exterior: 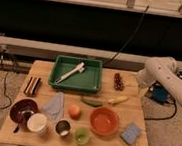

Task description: Place grapes in table surface

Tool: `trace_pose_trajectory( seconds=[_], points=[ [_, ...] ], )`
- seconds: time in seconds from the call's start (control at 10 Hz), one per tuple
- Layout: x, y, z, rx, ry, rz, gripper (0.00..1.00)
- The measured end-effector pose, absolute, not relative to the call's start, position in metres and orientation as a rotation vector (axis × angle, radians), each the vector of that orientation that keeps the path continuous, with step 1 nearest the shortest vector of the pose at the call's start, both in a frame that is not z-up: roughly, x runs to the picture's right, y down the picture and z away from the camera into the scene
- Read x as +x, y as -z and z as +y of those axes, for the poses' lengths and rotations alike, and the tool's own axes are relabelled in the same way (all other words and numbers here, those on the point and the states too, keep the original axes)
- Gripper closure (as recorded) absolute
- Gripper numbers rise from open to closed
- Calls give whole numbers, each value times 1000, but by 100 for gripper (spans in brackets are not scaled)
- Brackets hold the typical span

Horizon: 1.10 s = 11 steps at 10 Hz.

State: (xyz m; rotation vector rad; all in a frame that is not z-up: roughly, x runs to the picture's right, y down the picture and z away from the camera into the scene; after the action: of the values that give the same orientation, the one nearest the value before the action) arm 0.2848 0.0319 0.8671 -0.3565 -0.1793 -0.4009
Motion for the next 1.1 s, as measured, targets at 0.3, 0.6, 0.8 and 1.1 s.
trace_pose_trajectory(
  seconds=[0.3,0.6,0.8,1.1],
  points=[
    [268,-889,24,-307,526,-189,20],
    [254,-906,18,-291,612,-165,20],
    [243,-930,17,-300,735,-123,20],
    [236,-949,18,-325,796,-110,20]
  ],
)
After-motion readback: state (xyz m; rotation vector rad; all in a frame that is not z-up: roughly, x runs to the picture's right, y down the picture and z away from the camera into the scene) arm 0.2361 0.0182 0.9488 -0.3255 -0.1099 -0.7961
